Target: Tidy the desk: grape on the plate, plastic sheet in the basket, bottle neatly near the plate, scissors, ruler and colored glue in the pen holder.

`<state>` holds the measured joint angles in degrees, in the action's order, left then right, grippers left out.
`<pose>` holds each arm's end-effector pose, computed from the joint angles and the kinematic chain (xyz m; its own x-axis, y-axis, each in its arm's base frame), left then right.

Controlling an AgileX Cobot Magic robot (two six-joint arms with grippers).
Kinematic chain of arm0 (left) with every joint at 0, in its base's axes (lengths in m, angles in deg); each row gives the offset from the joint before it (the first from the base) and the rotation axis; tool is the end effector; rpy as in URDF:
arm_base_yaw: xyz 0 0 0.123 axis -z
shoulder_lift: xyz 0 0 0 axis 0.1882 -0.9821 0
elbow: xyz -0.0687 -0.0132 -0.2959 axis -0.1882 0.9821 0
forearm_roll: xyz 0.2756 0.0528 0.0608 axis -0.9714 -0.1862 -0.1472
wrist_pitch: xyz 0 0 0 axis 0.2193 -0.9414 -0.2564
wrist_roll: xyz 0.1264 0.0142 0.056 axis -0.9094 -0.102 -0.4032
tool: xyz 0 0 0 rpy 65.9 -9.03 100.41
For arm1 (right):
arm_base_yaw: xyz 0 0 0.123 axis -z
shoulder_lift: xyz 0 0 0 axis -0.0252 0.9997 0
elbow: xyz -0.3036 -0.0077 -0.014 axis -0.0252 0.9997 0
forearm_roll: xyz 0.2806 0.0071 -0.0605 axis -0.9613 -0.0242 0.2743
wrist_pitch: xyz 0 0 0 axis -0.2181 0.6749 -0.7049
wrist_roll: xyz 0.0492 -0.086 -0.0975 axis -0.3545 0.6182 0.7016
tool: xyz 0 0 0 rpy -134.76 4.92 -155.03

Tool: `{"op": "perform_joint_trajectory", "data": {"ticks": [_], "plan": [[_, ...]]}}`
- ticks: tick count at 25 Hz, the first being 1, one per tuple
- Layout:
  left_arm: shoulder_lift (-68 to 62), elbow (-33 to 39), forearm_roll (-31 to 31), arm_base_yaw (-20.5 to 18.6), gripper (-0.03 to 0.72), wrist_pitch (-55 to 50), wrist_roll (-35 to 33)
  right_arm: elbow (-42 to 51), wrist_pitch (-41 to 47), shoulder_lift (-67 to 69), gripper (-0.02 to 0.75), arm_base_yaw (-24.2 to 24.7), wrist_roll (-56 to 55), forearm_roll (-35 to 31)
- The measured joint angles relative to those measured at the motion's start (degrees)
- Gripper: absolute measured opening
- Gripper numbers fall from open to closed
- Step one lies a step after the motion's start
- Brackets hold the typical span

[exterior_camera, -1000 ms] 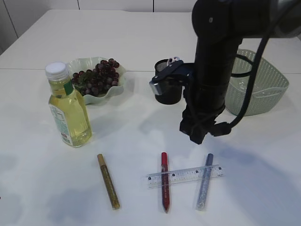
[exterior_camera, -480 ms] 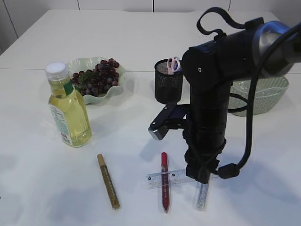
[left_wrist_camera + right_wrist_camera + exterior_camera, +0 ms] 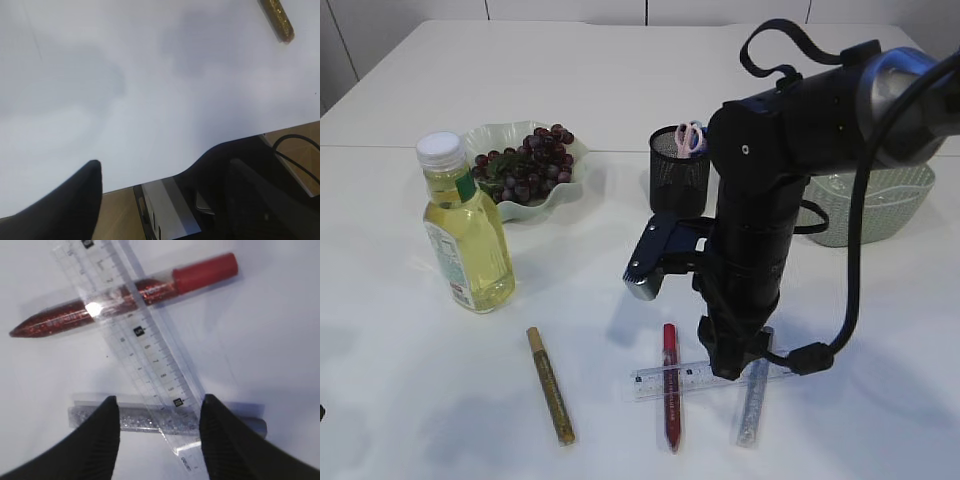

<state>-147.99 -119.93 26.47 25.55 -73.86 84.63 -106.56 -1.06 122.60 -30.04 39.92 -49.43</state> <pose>0.1966 -0.0758 0.1991 -0.9710 0.1277 -0.2022 0.1669 0.9674 -0.1905 0.3435 0.2158 0.1118 -0.3142 -0.9490 -0.0263 -0.9493 0.3137 0.0220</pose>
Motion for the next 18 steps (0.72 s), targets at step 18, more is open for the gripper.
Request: {"op": "perform_joint_trajectory", "data": {"ticks": [18], "plan": [[0.0,0.0,0.0,0.0,0.559,0.6,0.0,0.0,4.0,0.0,0.419,-0.1,10.0,-6.9]]}}
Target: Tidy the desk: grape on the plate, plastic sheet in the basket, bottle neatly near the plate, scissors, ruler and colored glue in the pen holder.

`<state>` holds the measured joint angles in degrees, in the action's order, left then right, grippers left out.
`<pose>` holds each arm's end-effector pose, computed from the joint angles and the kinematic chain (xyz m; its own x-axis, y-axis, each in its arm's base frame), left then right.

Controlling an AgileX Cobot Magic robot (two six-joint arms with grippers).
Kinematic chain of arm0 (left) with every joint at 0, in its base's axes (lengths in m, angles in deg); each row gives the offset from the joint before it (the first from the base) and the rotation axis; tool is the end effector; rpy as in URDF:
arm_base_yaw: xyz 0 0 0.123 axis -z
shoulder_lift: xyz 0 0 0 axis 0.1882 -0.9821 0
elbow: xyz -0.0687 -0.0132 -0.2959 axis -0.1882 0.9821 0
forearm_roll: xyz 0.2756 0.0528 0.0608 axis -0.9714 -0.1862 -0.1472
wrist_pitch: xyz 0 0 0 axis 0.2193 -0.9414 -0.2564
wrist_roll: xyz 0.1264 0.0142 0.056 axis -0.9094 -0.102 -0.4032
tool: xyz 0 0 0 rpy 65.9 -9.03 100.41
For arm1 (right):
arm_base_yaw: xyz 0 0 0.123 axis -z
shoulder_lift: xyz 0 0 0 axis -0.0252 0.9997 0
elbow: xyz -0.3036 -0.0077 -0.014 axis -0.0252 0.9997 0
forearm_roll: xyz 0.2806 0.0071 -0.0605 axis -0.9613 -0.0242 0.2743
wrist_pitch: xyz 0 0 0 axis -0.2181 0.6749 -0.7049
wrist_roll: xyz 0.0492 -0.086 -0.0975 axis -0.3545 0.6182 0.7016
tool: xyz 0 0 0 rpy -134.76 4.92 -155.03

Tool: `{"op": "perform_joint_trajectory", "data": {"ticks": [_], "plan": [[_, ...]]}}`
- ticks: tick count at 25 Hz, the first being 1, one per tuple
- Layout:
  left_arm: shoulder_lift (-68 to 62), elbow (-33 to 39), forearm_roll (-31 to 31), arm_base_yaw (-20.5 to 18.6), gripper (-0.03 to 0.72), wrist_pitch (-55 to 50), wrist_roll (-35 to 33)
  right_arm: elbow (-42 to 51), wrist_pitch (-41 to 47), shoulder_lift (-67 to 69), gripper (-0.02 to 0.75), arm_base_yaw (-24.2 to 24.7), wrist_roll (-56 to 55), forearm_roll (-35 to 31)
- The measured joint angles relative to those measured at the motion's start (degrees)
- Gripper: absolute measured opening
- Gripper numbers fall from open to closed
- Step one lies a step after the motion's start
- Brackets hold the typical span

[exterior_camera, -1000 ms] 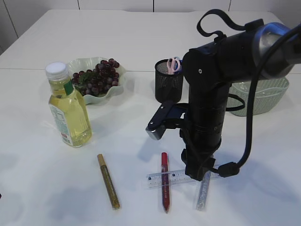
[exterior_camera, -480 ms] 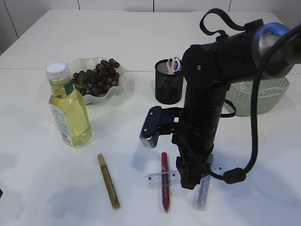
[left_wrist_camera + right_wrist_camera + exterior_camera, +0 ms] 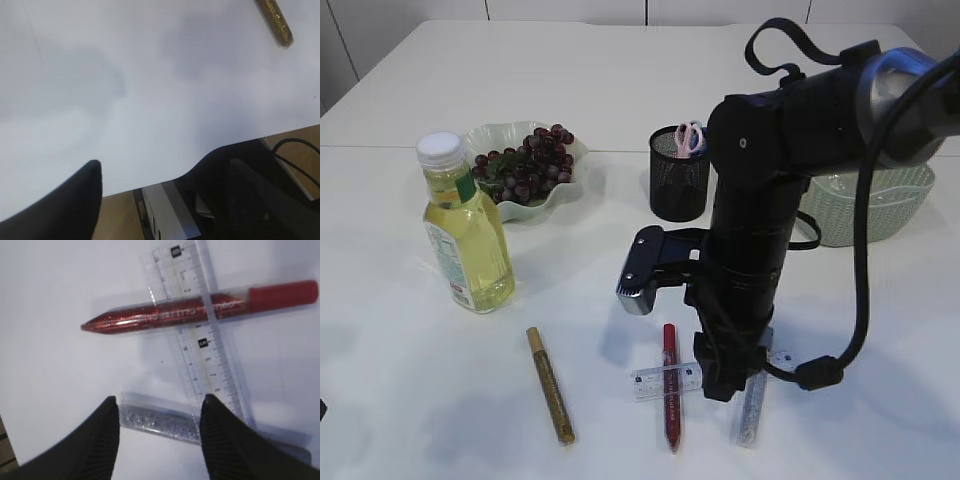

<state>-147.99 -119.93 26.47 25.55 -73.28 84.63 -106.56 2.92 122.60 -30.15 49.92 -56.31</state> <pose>0.1979 -0.0760 0.1994 -0.9692 0.1255 -0.2119 0.1670 0.9673 -0.1907 0.3277 0.2244 0.1133 -0.2047 -0.9768 -0.0626 -0.9711 0.1947 0.1382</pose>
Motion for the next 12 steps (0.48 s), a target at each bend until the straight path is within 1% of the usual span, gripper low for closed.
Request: {"op": "perform_joint_trajectory", "data": {"ticks": [4,12], "plan": [[0.0,0.0,0.0,0.0,0.559,0.3,0.0,0.0,-2.6,0.0,0.419,0.0,4.1,0.6],[0.0,0.0,-0.1,0.0,0.559,0.1,0.0,0.0,-4.0,0.7,0.419,0.0,5.9,2.0]]}}
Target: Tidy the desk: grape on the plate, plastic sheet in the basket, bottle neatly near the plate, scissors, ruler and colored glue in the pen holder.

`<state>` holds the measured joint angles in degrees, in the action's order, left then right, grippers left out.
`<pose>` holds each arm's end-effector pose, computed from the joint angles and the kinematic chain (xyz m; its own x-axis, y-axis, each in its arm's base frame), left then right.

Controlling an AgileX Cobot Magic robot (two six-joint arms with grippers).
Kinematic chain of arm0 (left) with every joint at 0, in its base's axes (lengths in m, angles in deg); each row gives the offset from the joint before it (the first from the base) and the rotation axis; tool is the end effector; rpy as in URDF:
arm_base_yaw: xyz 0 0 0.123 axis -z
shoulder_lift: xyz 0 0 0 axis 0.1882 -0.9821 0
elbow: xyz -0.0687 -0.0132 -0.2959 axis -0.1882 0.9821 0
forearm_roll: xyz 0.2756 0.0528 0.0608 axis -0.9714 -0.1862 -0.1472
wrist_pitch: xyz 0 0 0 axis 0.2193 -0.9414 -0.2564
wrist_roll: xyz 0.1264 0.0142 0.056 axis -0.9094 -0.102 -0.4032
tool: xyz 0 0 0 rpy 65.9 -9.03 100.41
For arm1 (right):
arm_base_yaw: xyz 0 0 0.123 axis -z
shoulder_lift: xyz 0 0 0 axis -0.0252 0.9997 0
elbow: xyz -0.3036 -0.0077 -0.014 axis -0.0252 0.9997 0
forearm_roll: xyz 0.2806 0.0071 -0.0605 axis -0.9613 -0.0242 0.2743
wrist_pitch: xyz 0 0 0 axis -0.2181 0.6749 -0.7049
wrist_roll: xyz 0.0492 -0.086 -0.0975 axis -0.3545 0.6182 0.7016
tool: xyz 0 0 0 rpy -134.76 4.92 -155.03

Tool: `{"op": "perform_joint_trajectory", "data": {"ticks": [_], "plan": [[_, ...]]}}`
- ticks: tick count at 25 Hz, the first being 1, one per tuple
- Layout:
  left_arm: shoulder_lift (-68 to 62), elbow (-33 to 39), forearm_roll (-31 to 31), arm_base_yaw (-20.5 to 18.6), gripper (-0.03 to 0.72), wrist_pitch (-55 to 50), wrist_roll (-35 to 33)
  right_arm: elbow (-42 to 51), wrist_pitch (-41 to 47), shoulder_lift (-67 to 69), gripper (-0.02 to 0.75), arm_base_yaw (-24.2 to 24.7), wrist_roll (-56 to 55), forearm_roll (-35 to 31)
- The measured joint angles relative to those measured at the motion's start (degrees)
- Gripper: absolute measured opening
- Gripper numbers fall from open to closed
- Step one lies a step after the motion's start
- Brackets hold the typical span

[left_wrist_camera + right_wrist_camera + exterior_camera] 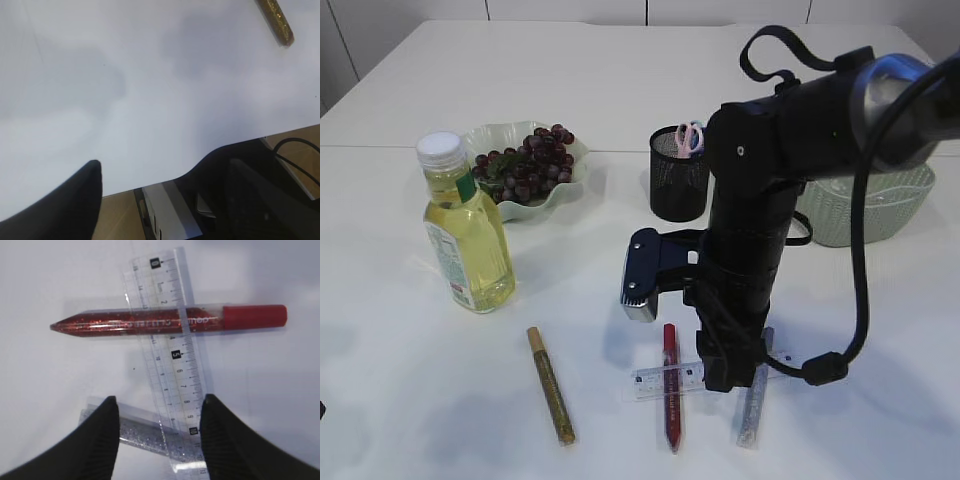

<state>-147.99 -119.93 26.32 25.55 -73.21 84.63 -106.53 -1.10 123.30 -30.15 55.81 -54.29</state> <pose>0.1982 -0.0757 0.1994 -0.9687 0.1266 -0.2134 0.1679 0.9676 -0.1883 0.3380 0.2250 0.1074 -0.0883 -0.9926 -0.0827 -0.9944 0.0831 0.0650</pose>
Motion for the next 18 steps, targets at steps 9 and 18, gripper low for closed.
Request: {"op": "perform_joint_trajectory", "data": {"ticks": [9,18], "plan": [[0.0,0.0,-0.1,0.0,0.559,-0.1,0.0,0.4,-1.6,1.6,0.419,0.0,0.3,1.2],[0.0,0.0,-0.3,0.0,0.559,-0.2,0.0,0.5,-3.0,2.7,0.419,0.0,0.4,1.8]]}}
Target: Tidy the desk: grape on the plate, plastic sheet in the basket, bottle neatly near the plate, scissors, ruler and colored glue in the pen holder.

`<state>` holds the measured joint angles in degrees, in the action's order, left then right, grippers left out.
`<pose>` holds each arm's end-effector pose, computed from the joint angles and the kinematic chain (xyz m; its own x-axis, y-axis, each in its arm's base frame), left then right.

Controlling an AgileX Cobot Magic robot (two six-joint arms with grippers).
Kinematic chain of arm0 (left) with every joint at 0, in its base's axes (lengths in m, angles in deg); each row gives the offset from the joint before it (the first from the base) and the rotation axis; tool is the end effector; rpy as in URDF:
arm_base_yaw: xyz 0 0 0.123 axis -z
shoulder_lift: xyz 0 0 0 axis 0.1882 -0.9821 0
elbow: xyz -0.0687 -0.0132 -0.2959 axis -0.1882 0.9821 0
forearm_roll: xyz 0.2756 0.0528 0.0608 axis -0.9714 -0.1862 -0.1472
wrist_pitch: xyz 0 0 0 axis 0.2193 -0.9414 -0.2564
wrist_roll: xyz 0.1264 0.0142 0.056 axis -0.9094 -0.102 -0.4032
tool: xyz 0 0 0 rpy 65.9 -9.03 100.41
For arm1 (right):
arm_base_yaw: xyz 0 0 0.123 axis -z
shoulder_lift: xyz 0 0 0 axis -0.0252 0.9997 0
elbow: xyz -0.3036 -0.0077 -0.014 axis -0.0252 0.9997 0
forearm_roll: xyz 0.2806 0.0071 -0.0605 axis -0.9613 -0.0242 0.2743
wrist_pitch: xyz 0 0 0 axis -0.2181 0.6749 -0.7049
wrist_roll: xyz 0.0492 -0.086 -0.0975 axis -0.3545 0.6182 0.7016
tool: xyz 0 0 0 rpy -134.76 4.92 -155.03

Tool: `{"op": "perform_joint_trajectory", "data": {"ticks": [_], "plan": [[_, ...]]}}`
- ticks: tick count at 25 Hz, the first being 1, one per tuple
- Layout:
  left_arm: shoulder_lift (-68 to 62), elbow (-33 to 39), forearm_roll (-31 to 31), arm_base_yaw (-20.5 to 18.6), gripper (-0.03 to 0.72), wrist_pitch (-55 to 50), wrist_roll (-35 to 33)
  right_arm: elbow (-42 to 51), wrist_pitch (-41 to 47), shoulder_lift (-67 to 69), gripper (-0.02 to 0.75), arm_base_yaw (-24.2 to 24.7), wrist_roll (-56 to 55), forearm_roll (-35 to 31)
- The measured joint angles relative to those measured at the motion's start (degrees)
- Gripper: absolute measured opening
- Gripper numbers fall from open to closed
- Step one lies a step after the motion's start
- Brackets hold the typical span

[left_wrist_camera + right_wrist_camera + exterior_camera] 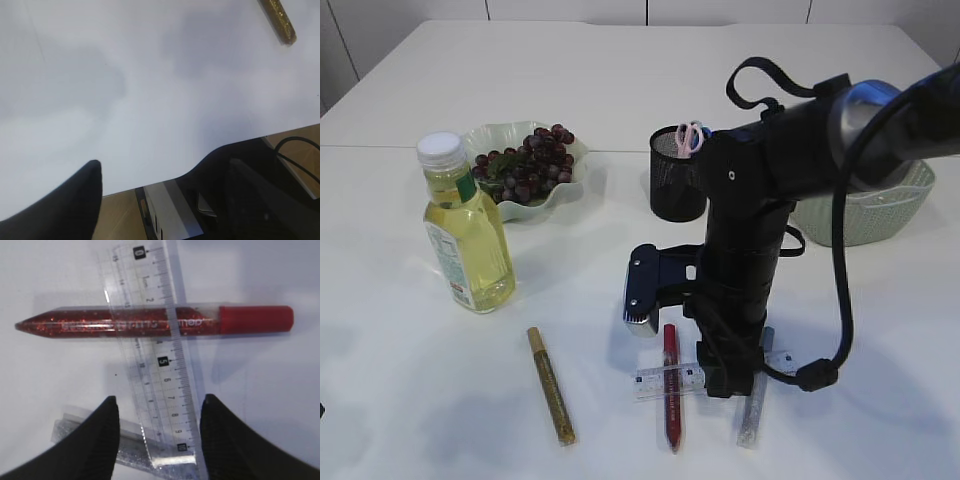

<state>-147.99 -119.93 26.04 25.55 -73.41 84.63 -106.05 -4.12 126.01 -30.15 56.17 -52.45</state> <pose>0.1978 -0.0751 0.1992 -0.9689 0.1299 -0.2106 0.1697 0.9682 -0.1838 0.3431 0.2233 0.0856 -0.0679 -0.9961 -0.0572 -0.9966 0.0651 0.0498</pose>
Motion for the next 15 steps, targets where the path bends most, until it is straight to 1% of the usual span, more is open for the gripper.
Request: {"op": "perform_joint_trajectory", "data": {"ticks": [15], "plan": [[0.0,0.0,-0.1,0.0,0.559,0.5,0.0,0.0,-0.9,2.3,0.418,0.0,0.1,0.0]]}}
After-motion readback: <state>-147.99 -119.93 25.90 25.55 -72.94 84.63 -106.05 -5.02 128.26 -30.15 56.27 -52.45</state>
